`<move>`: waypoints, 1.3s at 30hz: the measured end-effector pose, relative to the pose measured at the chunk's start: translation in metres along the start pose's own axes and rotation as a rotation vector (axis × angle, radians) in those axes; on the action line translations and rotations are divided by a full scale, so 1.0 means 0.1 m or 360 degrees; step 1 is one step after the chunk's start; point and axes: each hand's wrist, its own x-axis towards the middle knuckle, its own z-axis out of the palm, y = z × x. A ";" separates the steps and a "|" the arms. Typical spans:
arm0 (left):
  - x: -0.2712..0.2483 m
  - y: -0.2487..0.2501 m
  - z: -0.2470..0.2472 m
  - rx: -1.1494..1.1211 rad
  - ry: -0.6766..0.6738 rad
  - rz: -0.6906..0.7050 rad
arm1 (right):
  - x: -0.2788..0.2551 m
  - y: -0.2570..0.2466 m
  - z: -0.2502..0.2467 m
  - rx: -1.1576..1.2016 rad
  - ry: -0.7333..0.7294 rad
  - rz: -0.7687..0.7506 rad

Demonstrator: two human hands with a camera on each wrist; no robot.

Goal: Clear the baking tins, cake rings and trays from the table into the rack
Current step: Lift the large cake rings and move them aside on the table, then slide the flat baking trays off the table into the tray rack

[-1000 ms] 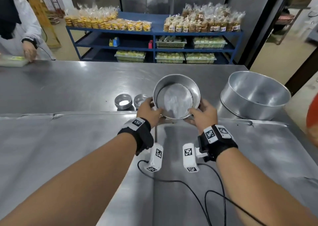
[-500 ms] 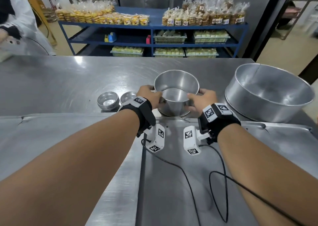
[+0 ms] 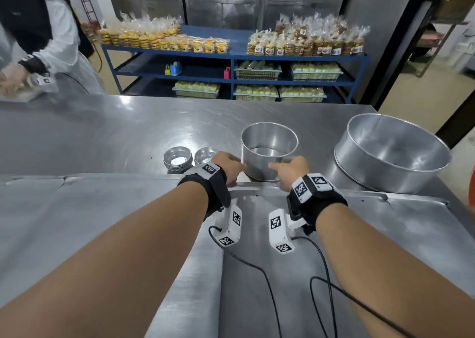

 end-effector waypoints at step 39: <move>-4.79 -3.25 -2.72 0.1295 0.0328 -0.0639 | -5.62 1.02 1.09 -0.1205 0.0098 0.0657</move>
